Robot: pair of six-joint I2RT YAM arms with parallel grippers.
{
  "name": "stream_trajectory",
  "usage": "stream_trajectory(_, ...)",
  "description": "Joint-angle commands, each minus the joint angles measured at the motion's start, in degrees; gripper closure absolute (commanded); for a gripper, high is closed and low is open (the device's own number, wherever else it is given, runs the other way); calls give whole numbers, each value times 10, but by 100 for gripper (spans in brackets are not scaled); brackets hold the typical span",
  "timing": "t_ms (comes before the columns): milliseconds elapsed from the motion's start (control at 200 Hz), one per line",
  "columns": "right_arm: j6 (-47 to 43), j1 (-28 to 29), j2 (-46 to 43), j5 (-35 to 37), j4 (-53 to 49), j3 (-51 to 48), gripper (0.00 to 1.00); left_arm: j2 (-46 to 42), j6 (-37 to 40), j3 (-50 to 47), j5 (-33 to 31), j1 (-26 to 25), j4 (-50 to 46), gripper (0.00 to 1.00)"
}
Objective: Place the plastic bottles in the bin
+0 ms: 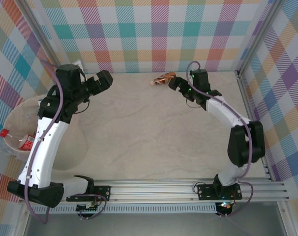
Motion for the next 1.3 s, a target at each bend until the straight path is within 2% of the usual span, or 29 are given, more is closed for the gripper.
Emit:
stream_trajectory(0,39,-14,77,-16,15,68,0,10,7,-35,177,-6,105,0)
stream_trajectory(290,123,-16,300,29,10,269,0,20,3,-115,174,-21,161,0)
stream_trajectory(550,197,-17,439,35,14,419,2,33,3,-154,158,-23,189,0)
stream_trajectory(775,249,-17,511,79,-20,514,5,57,13,-155,151,-23,184,0)
stream_trajectory(1125,272,-17,615,83,-30,642,11,80,28,-149,141,-23,172,0)
stream_trajectory(1295,268,-17,662,84,-28,698,21,91,28,-146,144,-23,172,0)
